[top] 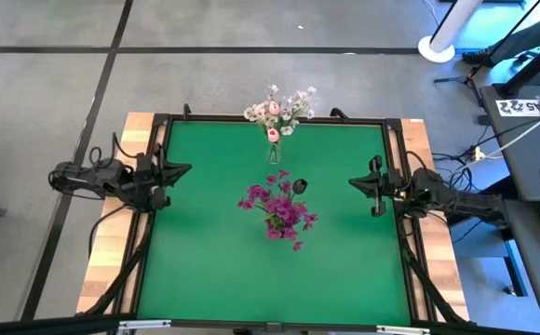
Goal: Sort flowers into vase by color
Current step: Return to Home Position
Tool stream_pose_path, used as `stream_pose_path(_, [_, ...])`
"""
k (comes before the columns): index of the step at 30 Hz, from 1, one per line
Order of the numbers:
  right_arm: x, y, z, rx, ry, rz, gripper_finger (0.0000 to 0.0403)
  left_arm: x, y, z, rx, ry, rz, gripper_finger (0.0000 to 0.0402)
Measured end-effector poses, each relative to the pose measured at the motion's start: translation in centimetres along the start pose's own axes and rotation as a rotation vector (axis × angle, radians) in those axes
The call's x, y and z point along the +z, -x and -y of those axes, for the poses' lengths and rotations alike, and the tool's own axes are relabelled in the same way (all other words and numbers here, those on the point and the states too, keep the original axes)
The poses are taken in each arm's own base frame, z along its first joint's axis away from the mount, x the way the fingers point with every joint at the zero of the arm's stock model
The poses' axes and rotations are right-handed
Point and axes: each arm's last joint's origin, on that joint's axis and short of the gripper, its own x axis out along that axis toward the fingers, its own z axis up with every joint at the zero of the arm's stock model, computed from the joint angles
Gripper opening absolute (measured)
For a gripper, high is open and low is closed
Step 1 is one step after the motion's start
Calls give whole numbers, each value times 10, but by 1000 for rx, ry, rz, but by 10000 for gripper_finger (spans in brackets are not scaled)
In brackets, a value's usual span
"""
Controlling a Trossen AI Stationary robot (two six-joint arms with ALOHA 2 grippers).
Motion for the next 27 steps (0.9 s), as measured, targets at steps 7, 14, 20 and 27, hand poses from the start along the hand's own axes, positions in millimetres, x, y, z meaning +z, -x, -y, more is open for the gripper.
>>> stream_pose_path(7, [2, 3, 0, -32, -4, -15, 1, 2, 1, 0, -4, -6, -5, 0])
stream_pose_path(14, [-7, 3, 1, -39, -2, -51, 1, -19, -4, 2, 2, -19, -48, 0])
stream_pose_path(20, [-7, 3, 1, -27, 20, -43, 1, -48, -10, 4, 2, -11, -14, 0])
stream_pose_path(27, [-7, 3, 1, -22, 23, -42, 1, -61, -13, 5, -21, -9, 10, 0])
